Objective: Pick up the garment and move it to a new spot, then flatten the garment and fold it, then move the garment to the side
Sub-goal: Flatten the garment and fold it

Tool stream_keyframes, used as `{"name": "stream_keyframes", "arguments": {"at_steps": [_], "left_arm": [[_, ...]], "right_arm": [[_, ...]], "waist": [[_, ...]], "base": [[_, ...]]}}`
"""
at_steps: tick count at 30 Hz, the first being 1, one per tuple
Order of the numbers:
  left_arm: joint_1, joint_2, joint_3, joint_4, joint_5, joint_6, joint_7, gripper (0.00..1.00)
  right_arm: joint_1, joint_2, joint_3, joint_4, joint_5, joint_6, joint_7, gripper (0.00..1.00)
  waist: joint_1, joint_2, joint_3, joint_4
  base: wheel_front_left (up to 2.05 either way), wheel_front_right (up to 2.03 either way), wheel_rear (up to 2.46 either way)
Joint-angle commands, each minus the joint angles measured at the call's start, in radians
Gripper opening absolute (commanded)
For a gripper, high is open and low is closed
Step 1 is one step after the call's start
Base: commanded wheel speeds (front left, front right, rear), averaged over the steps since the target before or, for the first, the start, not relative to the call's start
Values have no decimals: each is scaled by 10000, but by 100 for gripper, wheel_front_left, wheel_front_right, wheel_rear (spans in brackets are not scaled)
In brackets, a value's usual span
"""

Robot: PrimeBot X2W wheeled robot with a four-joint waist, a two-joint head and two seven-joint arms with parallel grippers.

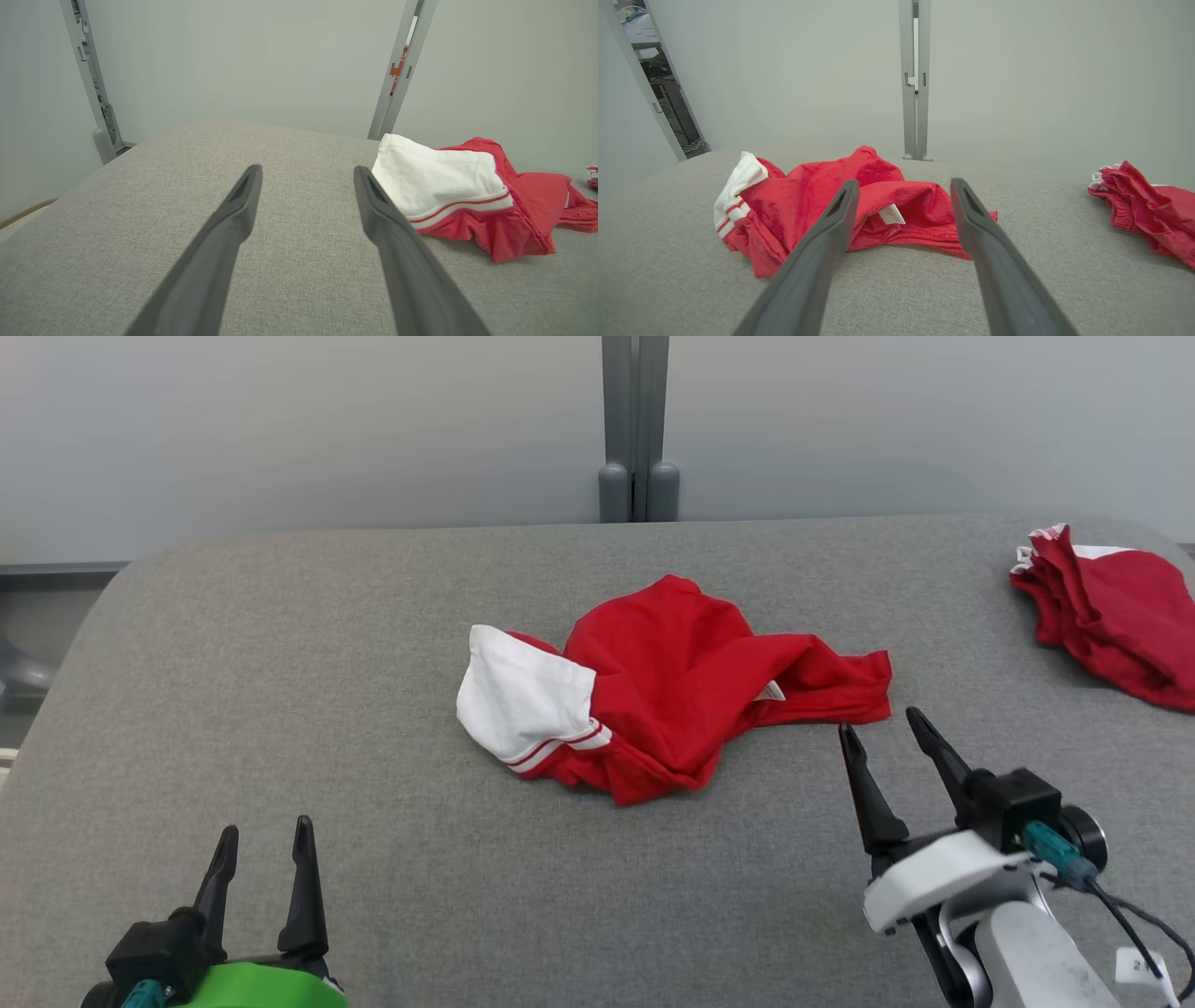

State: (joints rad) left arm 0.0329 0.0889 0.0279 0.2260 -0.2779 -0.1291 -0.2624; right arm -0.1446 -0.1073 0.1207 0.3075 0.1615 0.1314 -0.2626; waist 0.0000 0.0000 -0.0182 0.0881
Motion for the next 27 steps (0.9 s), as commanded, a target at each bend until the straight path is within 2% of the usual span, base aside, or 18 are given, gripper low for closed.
{"name": "stream_keyframes", "arguments": {"at_steps": [1,13,19,24,25,26,27], "left_arm": [[-251,-3,-37,-13,96,-24,-26,100],[-1258,-232,-660,76,-77,-13,-28,100],[-1576,-280,-792,145,-150,-13,-28,100],[-1782,-318,-899,163,-183,-13,-28,100],[-1800,-323,-916,171,-191,-13,-28,100],[-1802,-330,-915,177,-202,-13,-28,100],[-1807,-336,-910,178,-209,-13,-28,100]], "right_arm": [[-437,-92,88,325,-141,-17,19,100],[-3199,-384,292,3890,-327,-17,77,100],[-3981,-414,207,5553,-313,-17,6,100],[-4411,-441,97,6459,-322,-17,-19,100],[-4465,-445,77,6635,-277,-17,-22,47],[-4516,-445,66,6704,-255,-17,-24,14],[-4575,-455,22,6714,-216,-17,-28,0]], "waist": [[0,0,234,209],[0,0,1626,1401],[0,0,2012,1925],[0,0,2269,2266],[0,0,2304,2322],[0,0,2315,2351],[0,0,2320,2379]], "base": [[0,0,0],[0,0,0],[0,0,0],[0,0,0],[0,0,0],[0,0,0],[0,0,0]]}}
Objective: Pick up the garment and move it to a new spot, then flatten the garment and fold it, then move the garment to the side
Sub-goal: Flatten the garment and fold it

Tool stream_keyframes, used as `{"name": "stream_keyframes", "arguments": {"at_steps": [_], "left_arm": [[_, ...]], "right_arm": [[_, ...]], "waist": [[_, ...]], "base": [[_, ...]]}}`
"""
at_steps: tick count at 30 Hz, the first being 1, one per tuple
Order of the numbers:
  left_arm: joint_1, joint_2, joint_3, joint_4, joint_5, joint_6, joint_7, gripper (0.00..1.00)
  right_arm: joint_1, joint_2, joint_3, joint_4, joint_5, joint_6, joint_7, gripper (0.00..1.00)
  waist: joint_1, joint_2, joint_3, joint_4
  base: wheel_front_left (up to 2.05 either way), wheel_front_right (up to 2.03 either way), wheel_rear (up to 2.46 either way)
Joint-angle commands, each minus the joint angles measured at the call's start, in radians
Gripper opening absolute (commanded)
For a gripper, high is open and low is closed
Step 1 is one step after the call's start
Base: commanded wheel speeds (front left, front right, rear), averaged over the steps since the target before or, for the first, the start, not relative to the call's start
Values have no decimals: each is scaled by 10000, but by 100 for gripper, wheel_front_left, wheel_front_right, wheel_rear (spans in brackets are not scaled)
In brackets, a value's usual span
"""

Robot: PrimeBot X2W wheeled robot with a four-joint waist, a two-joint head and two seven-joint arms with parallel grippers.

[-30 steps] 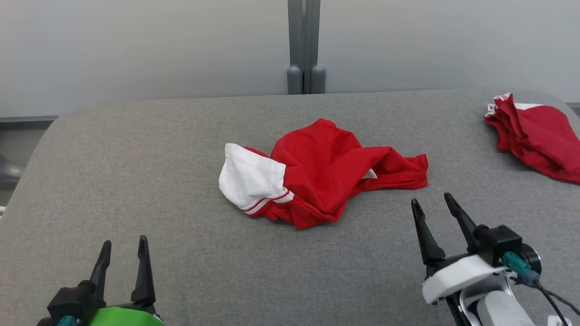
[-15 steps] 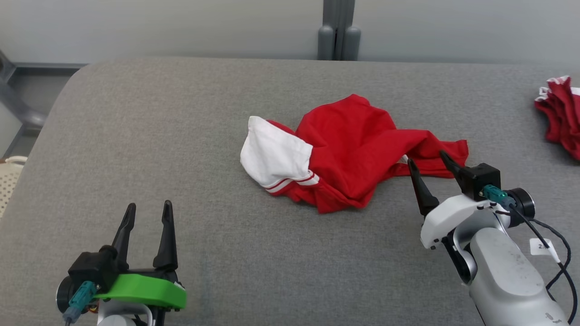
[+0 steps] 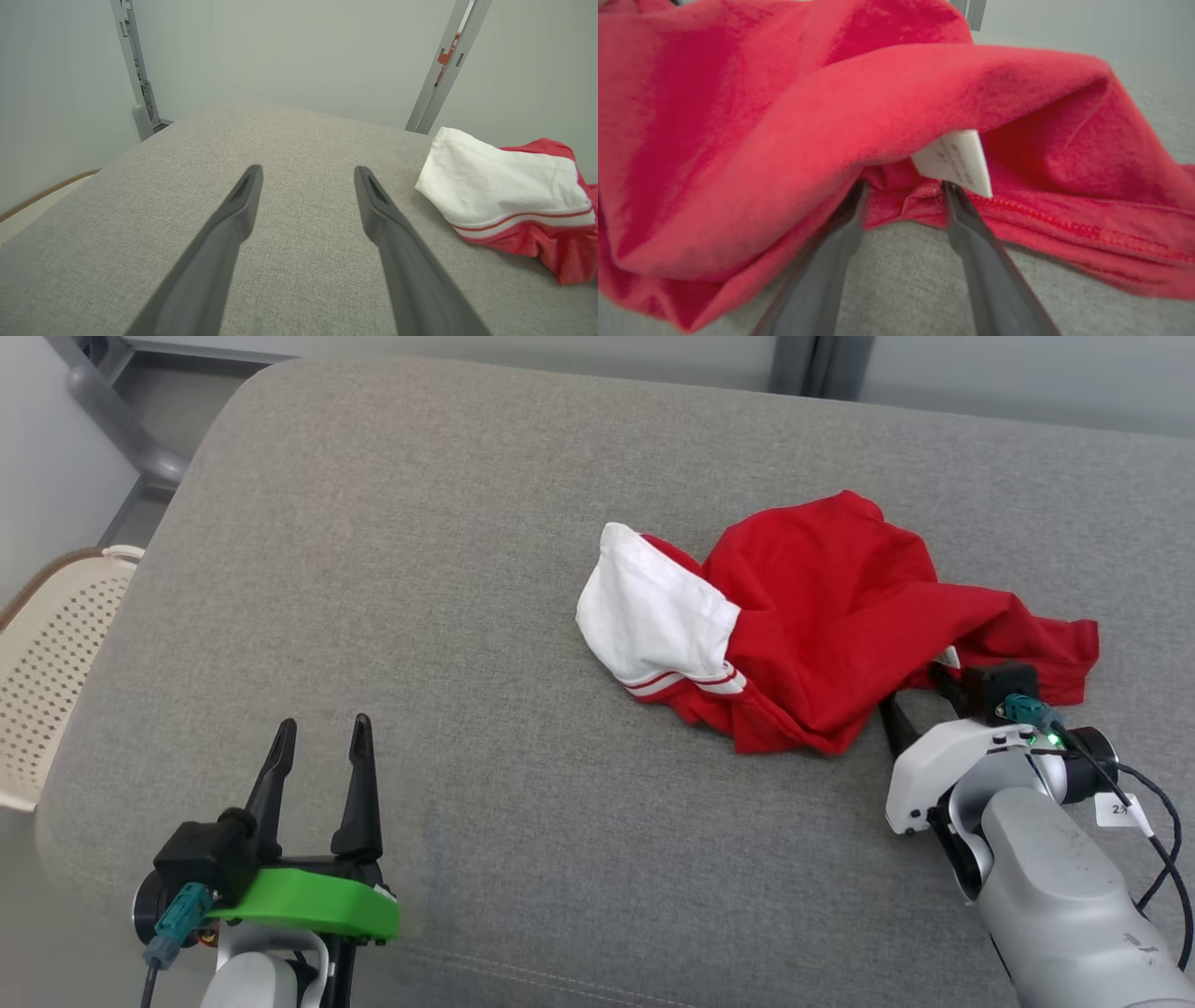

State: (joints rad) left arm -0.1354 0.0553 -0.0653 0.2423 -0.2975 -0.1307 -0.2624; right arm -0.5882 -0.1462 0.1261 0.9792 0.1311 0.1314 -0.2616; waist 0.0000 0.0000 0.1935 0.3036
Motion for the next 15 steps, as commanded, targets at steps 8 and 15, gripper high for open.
{"name": "stream_keyframes", "arguments": {"at_steps": [8,15], "left_arm": [[307,-13,321,82,130,2,-28,100],[779,56,550,42,216,2,-28,100]], "right_arm": [[699,-33,-118,-1180,198,-17,-38,0],[2372,-470,25,-3757,385,-17,-38,0]], "waist": [[0,0,-365,-174],[0,0,-1097,-1075]], "base": [[0,0,0],[0,0,0]]}}
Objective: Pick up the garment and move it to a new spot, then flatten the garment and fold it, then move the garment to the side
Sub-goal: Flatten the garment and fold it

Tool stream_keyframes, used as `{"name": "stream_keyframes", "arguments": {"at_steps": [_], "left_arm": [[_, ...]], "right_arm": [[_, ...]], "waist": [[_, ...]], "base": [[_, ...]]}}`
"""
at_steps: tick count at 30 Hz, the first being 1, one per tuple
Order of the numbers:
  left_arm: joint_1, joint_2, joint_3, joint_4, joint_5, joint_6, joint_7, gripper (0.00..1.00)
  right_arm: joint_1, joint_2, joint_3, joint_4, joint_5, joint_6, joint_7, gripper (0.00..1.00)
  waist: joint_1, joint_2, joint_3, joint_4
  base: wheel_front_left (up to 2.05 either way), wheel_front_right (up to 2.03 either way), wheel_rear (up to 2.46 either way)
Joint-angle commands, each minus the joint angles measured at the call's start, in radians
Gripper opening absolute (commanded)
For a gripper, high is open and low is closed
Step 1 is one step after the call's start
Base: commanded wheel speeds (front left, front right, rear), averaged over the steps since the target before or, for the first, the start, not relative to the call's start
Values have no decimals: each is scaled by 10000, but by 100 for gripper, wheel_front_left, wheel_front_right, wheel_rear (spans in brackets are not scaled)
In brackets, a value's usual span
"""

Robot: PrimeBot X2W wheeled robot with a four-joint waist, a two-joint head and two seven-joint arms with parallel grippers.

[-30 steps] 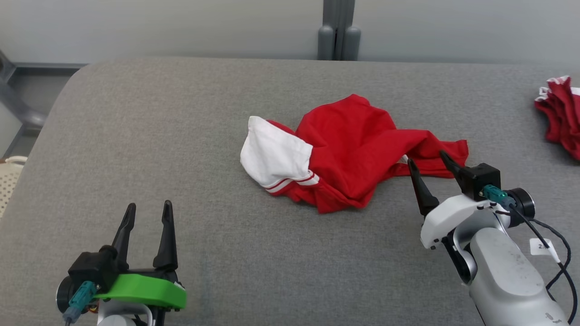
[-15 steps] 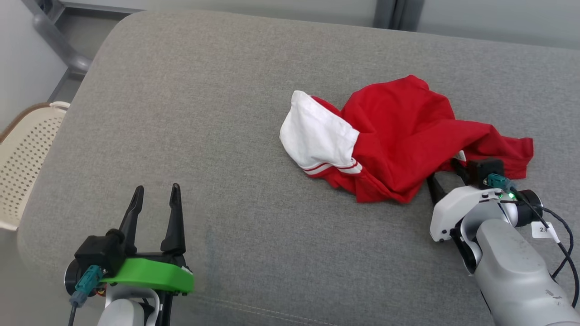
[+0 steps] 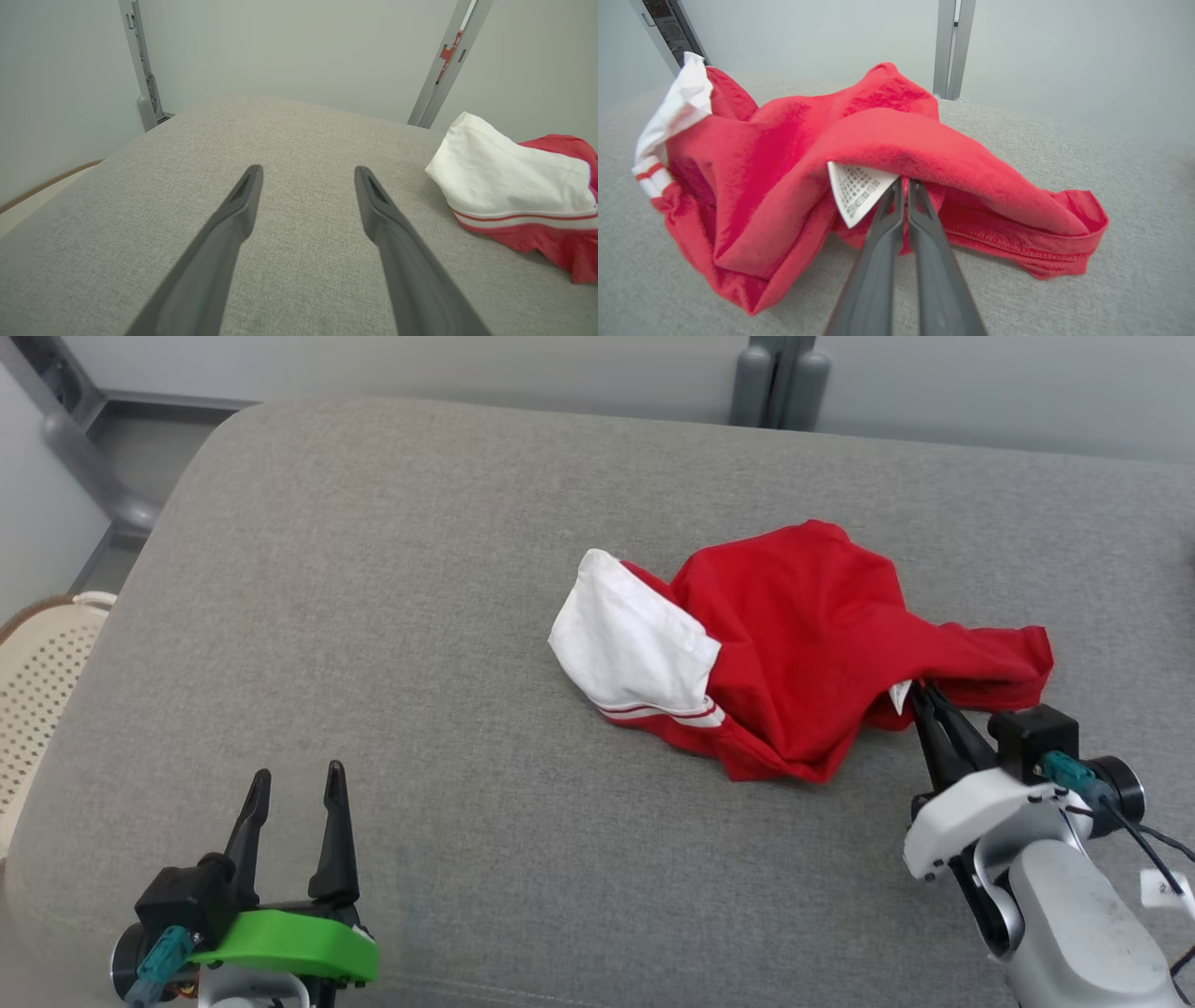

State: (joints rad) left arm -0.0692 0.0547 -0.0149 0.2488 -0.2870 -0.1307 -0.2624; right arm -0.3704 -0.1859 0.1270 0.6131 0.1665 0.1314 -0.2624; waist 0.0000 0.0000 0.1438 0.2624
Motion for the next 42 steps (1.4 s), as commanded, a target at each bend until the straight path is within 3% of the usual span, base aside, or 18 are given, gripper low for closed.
{"name": "stream_keyframes", "arguments": {"at_steps": [1,8,14,21,22,23,32,37,42], "left_arm": [[168,63,33,-20,115,2,-26,100],[504,49,50,-20,92,2,-28,100],[733,25,47,-19,47,2,-28,100],[864,13,92,-44,25,2,-28,100],[885,14,106,-50,25,2,-28,100],[903,14,116,-53,30,2,-28,100],[963,13,108,-150,73,2,-28,100],[784,2,21,-135,16,2,-28,100],[479,-4,-63,-179,12,2,-28,100]], "right_arm": [[473,-147,-6,-453,86,-19,-29,0],[2841,-624,97,-2184,565,-17,-29,0],[4786,-670,448,-2338,1170,-17,57,0],[5883,-501,337,-2625,1554,-17,72,0],[5905,-534,268,-2729,1574,-17,59,46],[5908,-569,221,-2830,1548,-19,46,100],[4541,-1207,80,-4101,1087,-17,-13,100],[2986,-1571,-229,-3583,756,-17,594,100],[1807,-1863,-448,-2323,511,-17,980,100]], "waist": [[0,0,-661,-760],[0,0,-1082,-1505],[0,0,-1349,-1854],[0,0,-1510,-2009],[0,0,-1522,-2036],[0,0,-1534,-2054],[0,0,-1558,-2051],[0,0,-1395,-1844],[0,0,-1066,-1513]], "base": [[0,0,0],[0,0,0],[0,0,0],[0,0,0],[0,0,0],[0,0,0],[0,0,0],[0,0,0],[0,0,0]]}}
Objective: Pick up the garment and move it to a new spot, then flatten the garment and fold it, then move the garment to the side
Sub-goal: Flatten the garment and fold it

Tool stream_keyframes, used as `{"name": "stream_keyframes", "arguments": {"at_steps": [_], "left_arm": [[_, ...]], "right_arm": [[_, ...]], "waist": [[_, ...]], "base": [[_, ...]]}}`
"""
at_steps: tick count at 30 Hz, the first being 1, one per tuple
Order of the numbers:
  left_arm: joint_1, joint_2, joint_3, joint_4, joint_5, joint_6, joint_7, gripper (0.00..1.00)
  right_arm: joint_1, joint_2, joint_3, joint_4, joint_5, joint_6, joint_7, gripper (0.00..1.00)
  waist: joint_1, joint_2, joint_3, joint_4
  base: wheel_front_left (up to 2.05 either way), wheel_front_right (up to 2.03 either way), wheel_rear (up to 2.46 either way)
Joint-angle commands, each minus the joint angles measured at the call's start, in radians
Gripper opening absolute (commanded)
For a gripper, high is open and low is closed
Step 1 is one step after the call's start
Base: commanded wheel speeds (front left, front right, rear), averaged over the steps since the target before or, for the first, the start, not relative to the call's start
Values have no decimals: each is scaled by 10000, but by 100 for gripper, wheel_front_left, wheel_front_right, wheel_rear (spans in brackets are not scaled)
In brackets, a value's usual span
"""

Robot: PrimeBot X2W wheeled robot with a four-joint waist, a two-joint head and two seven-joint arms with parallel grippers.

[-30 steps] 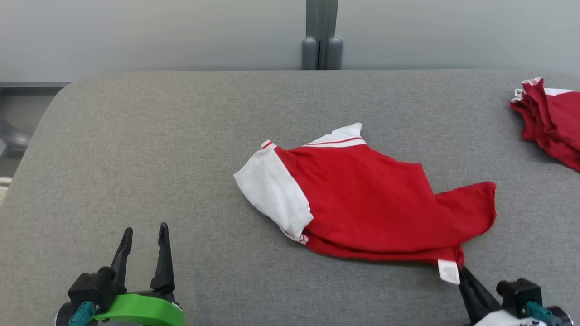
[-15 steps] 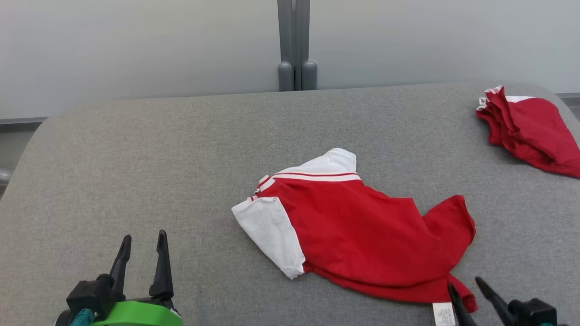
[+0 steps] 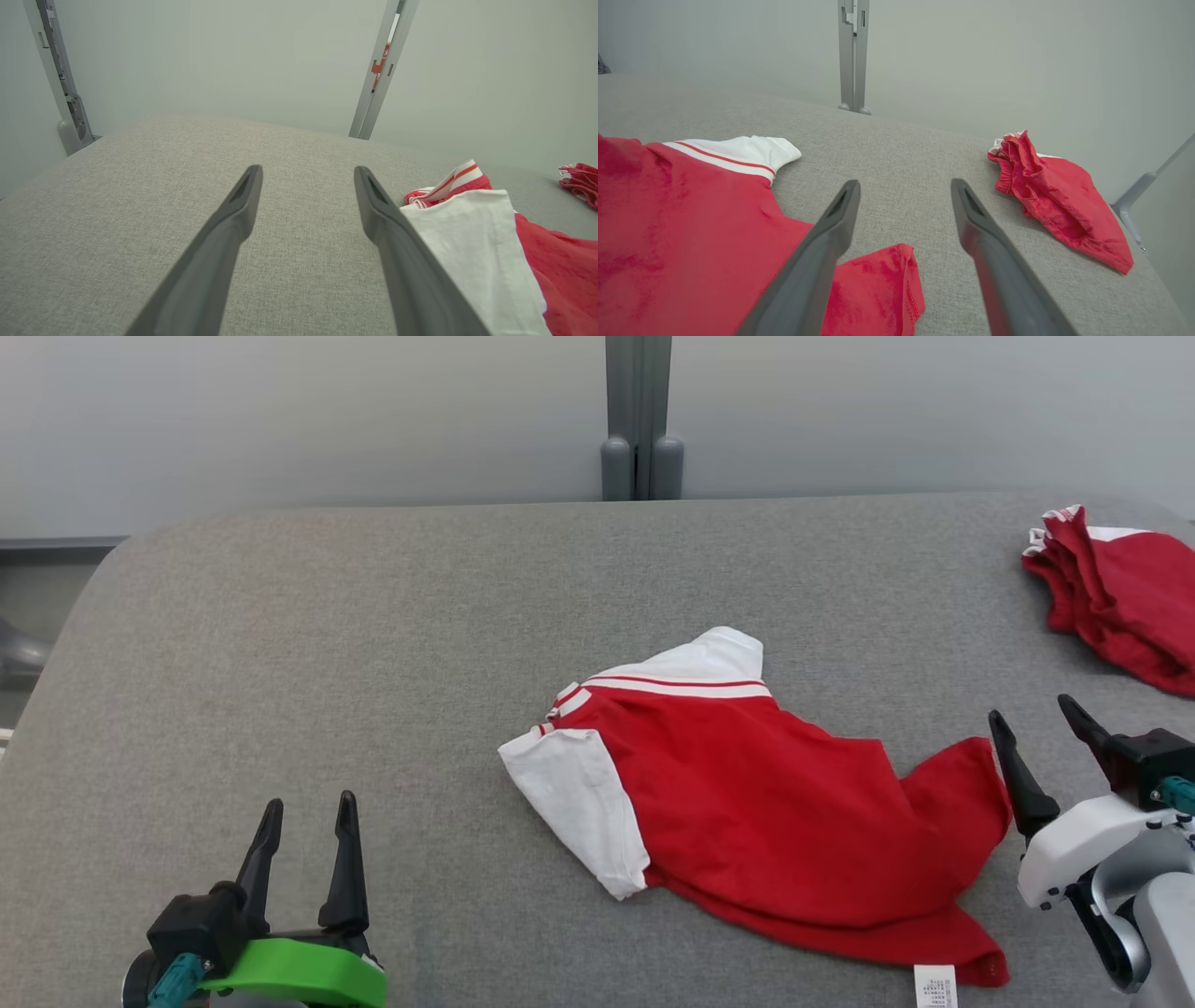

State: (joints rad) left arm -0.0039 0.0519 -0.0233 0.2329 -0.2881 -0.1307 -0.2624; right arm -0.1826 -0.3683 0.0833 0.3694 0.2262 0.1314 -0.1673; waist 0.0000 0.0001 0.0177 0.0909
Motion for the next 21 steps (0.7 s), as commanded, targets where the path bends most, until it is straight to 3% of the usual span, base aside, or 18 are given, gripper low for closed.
{"name": "stream_keyframes", "arguments": {"at_steps": [1,13,14,17,21], "left_arm": [[-225,22,-9,-29,22,2,-28,100],[-721,1,-228,-5,-72,2,-28,100],[-734,0,-224,-4,-77,2,-28,100],[-779,-4,-245,8,-86,2,-28,100],[-865,-6,-314,49,-151,2,-28,100]], "right_arm": [[-260,-83,-60,466,-114,-17,46,100],[-1299,37,-57,4257,63,-19,52,100],[-1355,52,-7,4471,116,-19,92,92],[-1689,33,227,4975,159,-19,82,0],[-2498,-99,515,5152,322,-19,-210,0]], "waist": [[0,-1,288,295],[0,-1,1058,956],[0,-1,1074,972],[0,-1,1127,1033],[0,-1,1179,1135]], "base": [[0,0,0],[0,0,0],[0,0,0],[0,0,0],[0,0,0]]}}
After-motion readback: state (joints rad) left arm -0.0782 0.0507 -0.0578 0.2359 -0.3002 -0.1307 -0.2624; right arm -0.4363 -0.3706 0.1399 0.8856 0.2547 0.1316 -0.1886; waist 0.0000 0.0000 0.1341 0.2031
